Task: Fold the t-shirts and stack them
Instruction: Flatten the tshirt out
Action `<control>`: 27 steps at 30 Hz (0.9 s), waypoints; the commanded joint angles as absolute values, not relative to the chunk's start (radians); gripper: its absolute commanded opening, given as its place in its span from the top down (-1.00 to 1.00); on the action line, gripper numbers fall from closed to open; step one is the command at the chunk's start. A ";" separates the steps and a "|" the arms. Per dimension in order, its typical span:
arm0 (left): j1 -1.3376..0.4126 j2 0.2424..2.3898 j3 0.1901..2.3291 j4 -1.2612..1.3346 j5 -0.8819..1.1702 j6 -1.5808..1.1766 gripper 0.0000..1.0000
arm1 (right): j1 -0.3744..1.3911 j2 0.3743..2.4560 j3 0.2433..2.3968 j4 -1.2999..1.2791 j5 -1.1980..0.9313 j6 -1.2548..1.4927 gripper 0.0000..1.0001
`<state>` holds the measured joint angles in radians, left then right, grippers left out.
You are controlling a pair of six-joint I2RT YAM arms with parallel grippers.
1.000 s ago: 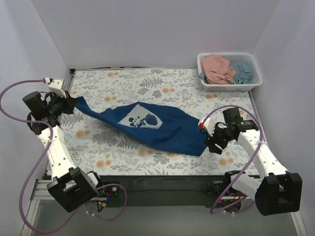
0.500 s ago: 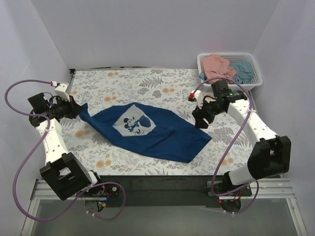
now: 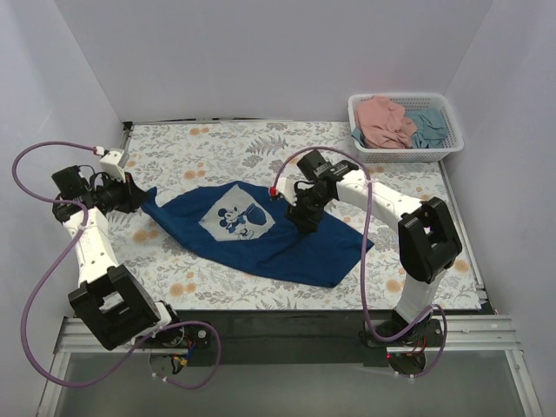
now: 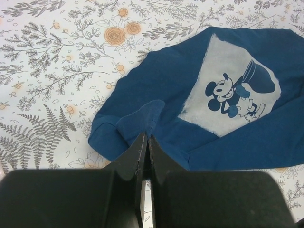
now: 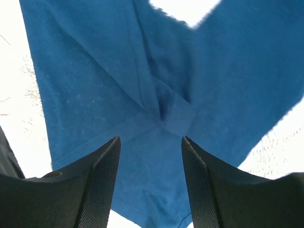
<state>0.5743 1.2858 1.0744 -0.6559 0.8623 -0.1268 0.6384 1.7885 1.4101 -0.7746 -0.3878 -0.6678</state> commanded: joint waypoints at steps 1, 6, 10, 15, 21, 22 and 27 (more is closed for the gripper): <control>0.577 1.290 1.112 -0.670 0.893 -0.109 1.00 | 0.684 1.802 1.414 -0.735 -0.328 -0.727 -0.20; 0.577 1.296 1.114 -0.670 0.907 -0.115 1.00 | 0.707 1.799 1.329 -0.585 -0.244 -0.742 -0.29; 0.577 1.292 1.111 -0.669 0.907 -0.115 1.00 | 0.733 1.815 1.284 -0.523 -0.195 -0.765 -0.23; 0.577 1.282 1.108 -0.666 0.899 -0.115 1.00 | 0.755 1.813 1.236 -0.499 -0.161 -0.788 0.19; 0.578 1.318 1.166 -0.611 0.876 -0.216 1.00 | 0.752 1.692 1.275 -0.514 -0.080 -0.781 0.97; 0.578 1.322 1.183 -0.604 0.874 -0.251 1.00 | 0.747 1.669 1.291 -0.518 -0.069 -0.779 0.97; 0.577 1.365 1.328 -0.510 0.867 -0.385 1.00 | 0.672 1.548 1.439 -0.596 -0.014 -0.770 0.97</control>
